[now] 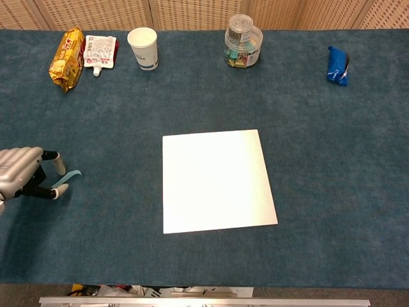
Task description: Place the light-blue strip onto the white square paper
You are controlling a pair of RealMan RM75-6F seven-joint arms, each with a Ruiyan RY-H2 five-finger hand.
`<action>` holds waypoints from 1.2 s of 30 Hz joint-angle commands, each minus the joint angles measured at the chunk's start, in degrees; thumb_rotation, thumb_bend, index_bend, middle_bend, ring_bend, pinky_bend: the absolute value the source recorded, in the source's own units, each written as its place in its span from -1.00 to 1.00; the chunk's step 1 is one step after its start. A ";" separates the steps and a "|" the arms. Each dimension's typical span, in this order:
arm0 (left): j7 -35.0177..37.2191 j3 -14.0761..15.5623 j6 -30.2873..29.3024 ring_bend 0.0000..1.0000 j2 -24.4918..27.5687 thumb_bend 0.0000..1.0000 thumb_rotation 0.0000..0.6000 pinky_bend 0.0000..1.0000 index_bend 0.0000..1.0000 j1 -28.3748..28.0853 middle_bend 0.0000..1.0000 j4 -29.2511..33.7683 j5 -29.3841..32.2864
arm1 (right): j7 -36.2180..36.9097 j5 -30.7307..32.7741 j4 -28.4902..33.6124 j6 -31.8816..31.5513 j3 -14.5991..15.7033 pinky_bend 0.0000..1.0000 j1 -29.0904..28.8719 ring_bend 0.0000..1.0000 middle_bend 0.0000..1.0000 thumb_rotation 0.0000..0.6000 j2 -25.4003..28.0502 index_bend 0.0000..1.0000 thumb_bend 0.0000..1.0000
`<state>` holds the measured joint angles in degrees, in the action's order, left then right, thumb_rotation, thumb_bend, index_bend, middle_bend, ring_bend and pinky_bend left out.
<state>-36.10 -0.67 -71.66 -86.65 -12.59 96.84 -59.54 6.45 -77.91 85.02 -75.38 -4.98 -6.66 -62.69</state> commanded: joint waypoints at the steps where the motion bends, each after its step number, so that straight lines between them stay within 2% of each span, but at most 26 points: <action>1: 0.03 0.03 -0.23 1.00 -0.37 -0.43 0.64 1.00 -0.14 -0.01 1.00 -0.37 0.26 | 0.04 0.03 -0.01 0.06 0.02 -0.59 0.01 -0.50 -0.25 1.00 0.03 -0.75 -0.74; 5: 0.44 -0.31 -0.57 1.00 -0.74 -0.43 0.76 1.00 -0.11 -0.08 1.00 -0.77 0.82 | 0.08 0.11 0.00 0.13 0.03 -0.59 0.07 -0.50 -0.25 1.00 0.13 -0.75 -0.74; 15: 0.59 -0.18 -0.29 1.00 -1.18 -0.43 0.78 1.00 -0.05 -0.62 1.00 -1.28 1.69 | -0.04 0.19 0.32 -0.05 0.03 -0.59 0.31 -0.50 -0.25 1.00 0.46 -0.72 -0.74; 20: 0.61 -0.15 -0.21 1.00 -1.37 -0.43 0.85 1.00 -0.01 -0.89 1.00 -1.42 2.04 | -0.06 0.22 0.42 -0.01 0.02 -0.59 0.33 -0.50 -0.25 1.00 0.52 -0.72 -0.74; 36: 0.64 0.02 -0.03 1.00 -1.54 -0.40 0.83 1.00 0.02 -1.66 1.00 -1.27 2.58 | 0.09 0.62 0.15 0.03 0.05 -0.59 0.69 -0.50 -0.25 1.00 0.57 -0.70 -0.74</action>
<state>-35.45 -0.64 -71.69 -88.18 -14.25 95.57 -56.96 6.54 -77.28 85.17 -75.35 -4.93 -5.97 -62.12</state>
